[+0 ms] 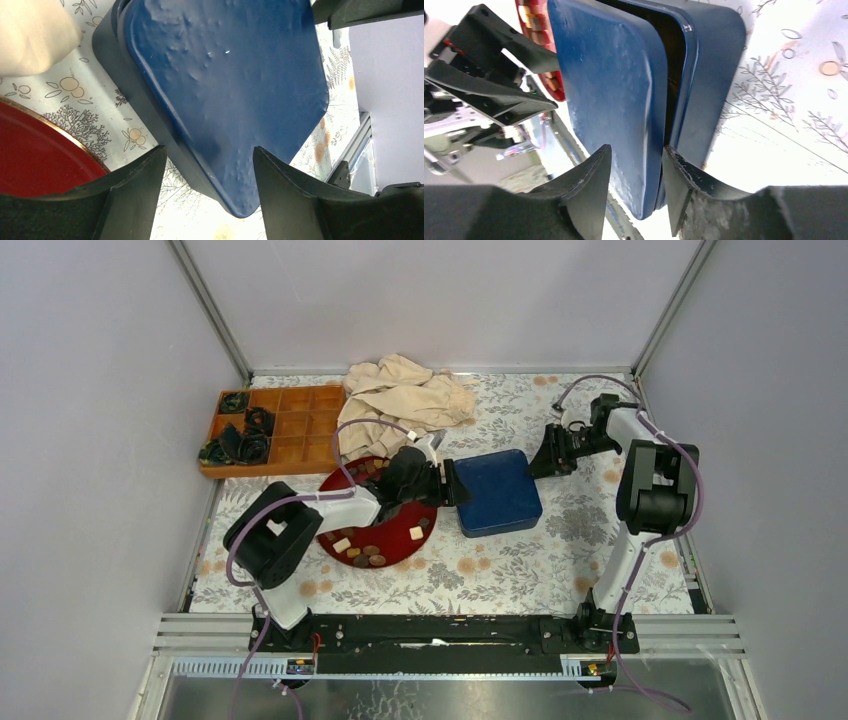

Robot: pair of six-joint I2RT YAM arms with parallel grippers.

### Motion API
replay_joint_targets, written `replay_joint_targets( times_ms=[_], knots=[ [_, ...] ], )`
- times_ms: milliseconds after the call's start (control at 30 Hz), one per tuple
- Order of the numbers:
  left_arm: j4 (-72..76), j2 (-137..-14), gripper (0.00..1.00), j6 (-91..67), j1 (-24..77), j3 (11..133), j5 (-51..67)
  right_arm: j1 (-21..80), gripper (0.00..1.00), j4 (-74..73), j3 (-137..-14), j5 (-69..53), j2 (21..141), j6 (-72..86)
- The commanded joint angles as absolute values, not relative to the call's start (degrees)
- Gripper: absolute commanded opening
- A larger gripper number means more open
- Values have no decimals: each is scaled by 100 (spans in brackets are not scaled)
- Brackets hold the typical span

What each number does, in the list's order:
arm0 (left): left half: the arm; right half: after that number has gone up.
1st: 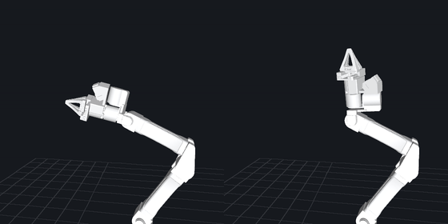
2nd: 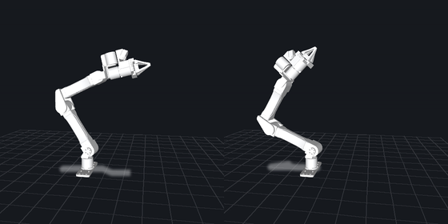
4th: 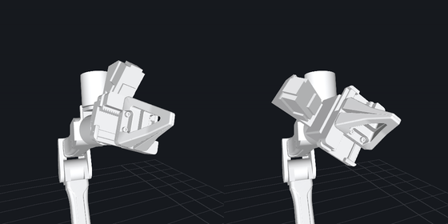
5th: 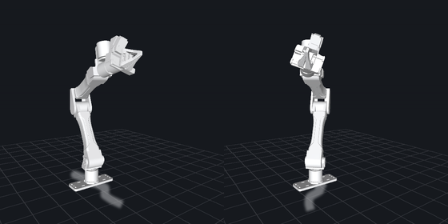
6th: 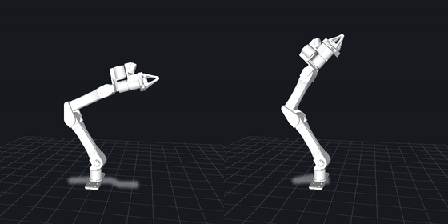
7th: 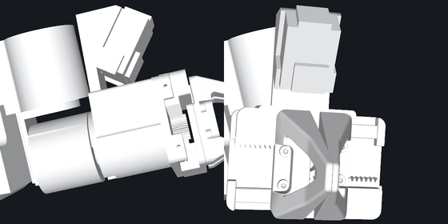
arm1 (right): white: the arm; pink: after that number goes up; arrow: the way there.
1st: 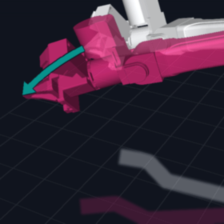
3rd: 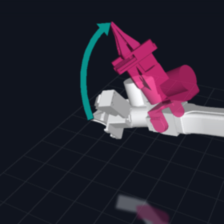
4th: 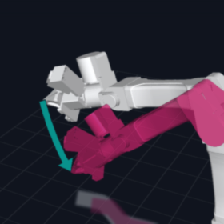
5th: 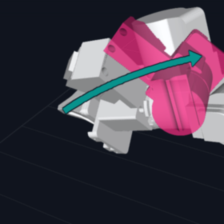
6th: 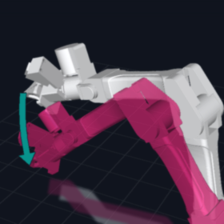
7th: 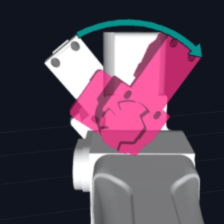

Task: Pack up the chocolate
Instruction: Place the box lid in the packing box.

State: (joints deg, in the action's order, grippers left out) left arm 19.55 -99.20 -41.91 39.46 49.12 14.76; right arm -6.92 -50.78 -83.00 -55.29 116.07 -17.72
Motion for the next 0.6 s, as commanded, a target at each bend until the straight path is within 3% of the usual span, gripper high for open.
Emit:
replay_joint_targets(
  times_ms=[0, 233, 467, 567],
  knots=[
    [1754, -10062, 70, -3910, 3990, 5207, 1331, -712, 51, -4680, -8195, -4786, 10773, -1714],
    [1556, -10179, 68, -3812, 3990, 5453, 1384, -657, 71, -4474, -7873, -4351, 10456, -1833],
    [1387, -10289, 67, -3740, 3990, 5666, 1401, -157, 72, -4485, -7748, -4104, 10715, -1917],
    [1350, -10317, 66, -3715, 3988, 5703, 1394, -29, 66, -4430, -7756, -3912, 10809, -1878]
  ],
)
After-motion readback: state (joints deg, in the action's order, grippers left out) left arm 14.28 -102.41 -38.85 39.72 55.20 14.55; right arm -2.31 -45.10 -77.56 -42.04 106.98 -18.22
